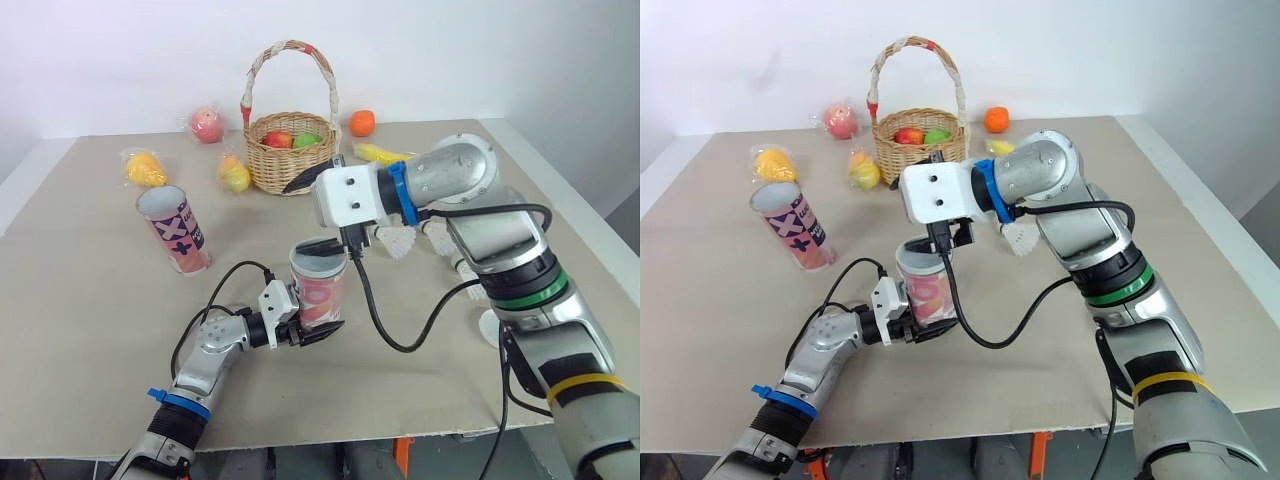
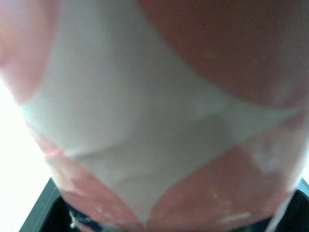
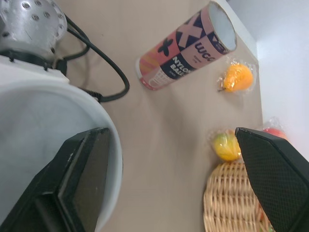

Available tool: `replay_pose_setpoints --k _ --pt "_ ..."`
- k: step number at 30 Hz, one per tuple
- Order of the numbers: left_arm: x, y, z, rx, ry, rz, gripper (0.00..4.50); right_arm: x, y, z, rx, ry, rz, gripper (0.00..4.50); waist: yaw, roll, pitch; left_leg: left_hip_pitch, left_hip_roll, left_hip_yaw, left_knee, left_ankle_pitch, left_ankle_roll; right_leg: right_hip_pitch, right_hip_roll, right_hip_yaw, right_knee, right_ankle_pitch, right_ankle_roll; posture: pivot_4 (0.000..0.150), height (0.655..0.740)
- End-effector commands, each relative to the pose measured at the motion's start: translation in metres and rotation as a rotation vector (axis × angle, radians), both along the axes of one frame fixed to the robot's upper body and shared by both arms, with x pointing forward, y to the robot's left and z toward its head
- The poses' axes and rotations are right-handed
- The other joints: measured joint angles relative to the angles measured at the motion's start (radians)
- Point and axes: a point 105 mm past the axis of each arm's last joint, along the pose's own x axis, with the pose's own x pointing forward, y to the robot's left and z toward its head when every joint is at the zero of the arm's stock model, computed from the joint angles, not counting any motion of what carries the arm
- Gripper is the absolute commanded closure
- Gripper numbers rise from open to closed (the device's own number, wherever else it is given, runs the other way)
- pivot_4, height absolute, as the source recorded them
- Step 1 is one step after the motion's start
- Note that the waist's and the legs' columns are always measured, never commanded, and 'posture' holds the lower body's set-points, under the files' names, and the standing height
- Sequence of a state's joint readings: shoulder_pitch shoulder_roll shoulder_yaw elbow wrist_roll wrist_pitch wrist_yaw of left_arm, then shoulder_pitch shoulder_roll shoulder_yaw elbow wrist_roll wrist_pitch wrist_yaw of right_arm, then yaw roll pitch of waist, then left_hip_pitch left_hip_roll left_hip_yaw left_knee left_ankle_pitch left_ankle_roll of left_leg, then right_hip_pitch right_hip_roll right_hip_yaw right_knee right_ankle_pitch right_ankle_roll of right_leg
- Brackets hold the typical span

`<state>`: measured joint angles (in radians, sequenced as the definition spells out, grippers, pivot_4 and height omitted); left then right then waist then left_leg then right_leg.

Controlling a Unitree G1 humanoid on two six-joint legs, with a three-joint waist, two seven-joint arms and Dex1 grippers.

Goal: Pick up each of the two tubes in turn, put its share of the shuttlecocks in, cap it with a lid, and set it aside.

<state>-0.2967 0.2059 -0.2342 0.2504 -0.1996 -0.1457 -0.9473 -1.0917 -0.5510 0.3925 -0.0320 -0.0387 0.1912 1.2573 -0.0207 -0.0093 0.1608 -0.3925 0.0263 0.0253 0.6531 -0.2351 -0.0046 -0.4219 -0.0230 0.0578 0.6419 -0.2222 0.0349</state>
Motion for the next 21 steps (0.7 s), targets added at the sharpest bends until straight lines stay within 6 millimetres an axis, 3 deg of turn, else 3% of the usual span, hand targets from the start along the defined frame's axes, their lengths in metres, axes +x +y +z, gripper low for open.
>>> replay_pose_setpoints --k 1,5,14,17,20,21 --pt "-0.005 0.003 -0.033 0.067 0.115 0.016 1.32 0.003 -0.002 0.005 -0.014 -0.032 -0.018 0.06 0.000 0.000 0.000 0.000 0.000 0.000 0.000 0.000 0.000 0.000 0.000 0.000 0.000 0.000 0.000 0.150 0.7400" --pt "-0.005 0.002 -0.033 0.067 0.114 0.013 1.32 -0.004 -0.005 0.005 -0.020 0.026 0.007 0.06 0.000 0.000 0.000 0.000 0.000 0.000 0.000 0.000 0.000 0.000 0.000 0.000 0.000 0.000 0.000 0.150 0.7400" --pt "-0.004 0.000 -0.033 0.063 0.114 0.013 1.32 -0.015 -0.014 0.039 0.015 0.085 0.082 0.06 0.001 0.000 0.001 -0.002 -0.001 0.001 0.000 0.000 0.001 0.000 -0.002 -0.001 0.000 0.000 0.000 0.150 0.7400" --pt "-0.003 0.000 -0.033 0.062 0.114 0.015 1.32 -0.017 -0.016 0.042 -0.022 0.107 0.117 0.88 0.001 0.000 0.001 -0.003 0.000 0.000 0.000 0.001 0.001 -0.001 -0.002 -0.002 -0.001 0.000 0.000 0.150 0.7400" --pt "-0.003 0.000 -0.033 0.061 0.112 0.018 1.32 -0.020 -0.020 0.039 -0.127 0.134 0.166 2.14 0.001 0.000 0.001 -0.002 -0.001 0.000 0.000 0.001 0.001 0.000 -0.003 -0.002 -0.001 0.000 0.000 0.150 0.7400" --pt "-0.003 0.001 -0.033 0.060 0.112 0.019 1.32 -0.021 -0.022 0.036 -0.165 0.140 0.174 2.75 0.001 0.000 0.001 -0.002 0.000 0.000 0.000 0.001 0.001 0.000 -0.003 -0.002 -0.001 0.000 0.000 0.150 0.7400"
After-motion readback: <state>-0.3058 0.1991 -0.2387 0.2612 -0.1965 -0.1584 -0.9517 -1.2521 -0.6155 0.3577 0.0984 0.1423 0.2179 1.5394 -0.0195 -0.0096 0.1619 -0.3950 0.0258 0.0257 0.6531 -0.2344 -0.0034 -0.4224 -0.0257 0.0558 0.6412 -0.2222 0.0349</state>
